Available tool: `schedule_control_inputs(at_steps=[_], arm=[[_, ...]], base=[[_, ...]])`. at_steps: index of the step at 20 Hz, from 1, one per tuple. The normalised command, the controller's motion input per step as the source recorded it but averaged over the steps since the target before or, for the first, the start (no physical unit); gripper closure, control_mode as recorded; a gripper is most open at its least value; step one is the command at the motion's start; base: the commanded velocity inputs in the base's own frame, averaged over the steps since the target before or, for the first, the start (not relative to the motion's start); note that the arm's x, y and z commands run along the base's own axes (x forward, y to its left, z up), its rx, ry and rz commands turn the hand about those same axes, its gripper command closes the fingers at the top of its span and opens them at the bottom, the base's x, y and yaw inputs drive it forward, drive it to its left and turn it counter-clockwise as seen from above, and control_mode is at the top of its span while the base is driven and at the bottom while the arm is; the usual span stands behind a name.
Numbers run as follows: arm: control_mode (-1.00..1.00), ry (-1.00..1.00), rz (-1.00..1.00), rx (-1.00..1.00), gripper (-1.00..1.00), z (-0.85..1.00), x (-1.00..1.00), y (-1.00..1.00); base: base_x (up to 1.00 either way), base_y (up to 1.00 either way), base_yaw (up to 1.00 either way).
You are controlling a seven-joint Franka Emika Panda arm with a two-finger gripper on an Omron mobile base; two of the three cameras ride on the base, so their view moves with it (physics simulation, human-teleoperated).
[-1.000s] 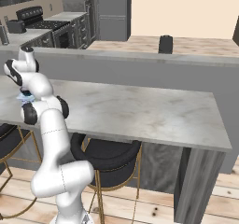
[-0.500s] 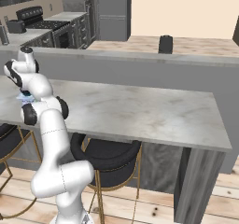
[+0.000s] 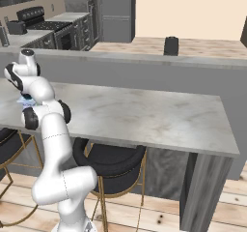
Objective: Stack the yogurt containers by placing the smaller containers on top of the larger containers.
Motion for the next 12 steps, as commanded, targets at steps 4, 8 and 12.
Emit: schedule_control_inputs(at_steps=[4, 8, 12], arm=[[-1.00, 0.00, 0.00, 0.00, 1.00, -0.21, 0.00, 0.00], [-1.00, 0.00, 0.00, 0.00, 1.00, -0.25, 0.00, 0.01], [-1.00, 0.00, 0.00, 0.00, 1.00, -0.21, 0.00, 0.03]], base=[[0.00, 0.00, 0.00], [0.00, 0.00, 0.00], [0.00, 0.00, 0.00]])
